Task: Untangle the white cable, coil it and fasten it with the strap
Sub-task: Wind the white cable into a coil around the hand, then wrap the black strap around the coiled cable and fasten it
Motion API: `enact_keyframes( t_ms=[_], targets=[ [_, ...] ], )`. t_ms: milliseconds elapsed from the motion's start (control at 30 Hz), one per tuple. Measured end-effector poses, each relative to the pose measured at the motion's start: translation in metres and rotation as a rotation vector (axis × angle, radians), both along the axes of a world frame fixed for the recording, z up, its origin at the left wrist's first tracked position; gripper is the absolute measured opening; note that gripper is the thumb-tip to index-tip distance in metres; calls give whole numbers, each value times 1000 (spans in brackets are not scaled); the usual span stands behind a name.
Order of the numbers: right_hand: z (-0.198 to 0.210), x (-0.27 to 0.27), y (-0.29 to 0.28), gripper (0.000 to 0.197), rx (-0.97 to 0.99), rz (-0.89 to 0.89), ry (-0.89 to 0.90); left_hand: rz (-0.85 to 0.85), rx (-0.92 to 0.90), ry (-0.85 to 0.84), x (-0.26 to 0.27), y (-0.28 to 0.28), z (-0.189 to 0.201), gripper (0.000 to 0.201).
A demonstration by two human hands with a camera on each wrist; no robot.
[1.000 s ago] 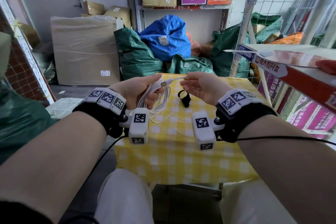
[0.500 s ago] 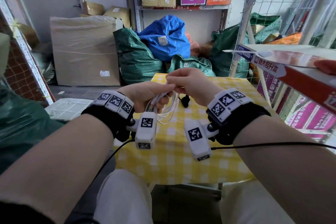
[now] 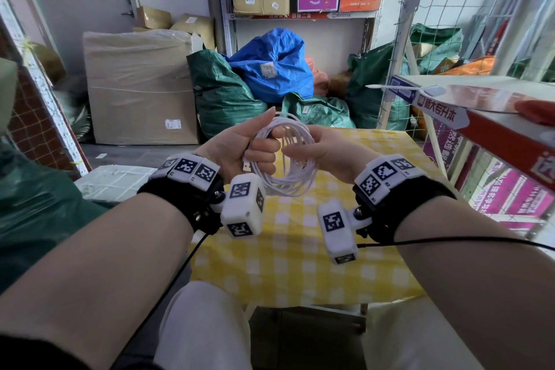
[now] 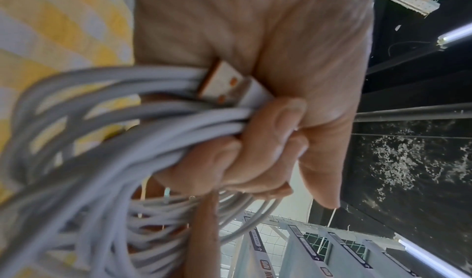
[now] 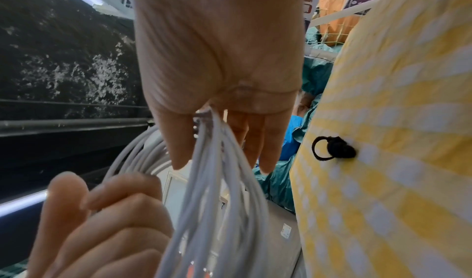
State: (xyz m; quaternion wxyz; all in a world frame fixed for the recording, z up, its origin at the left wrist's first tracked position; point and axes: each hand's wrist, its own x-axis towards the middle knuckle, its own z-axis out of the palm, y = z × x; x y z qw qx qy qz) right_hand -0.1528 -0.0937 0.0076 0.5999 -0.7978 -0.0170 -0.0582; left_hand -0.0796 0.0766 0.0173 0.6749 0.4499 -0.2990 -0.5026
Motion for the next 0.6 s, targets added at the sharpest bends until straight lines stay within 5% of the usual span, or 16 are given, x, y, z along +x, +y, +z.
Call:
enact_keyframes(
  t_ms=[200,333,467,600],
  targets=[
    [0,-2,0,10,239,-55,147,33,-19,40,1,-4,-5,25],
    [1,-5,2,11,405,-36,172,268,59,1,-1,-7,-8,23],
    [-5,2,-1,20,416,-137,127,320,137,-68,-2,-8,-13,10],
    [-11,11,-4,19,380,-188,93,345,115,-73,1,-19,-17,20]
  ],
)
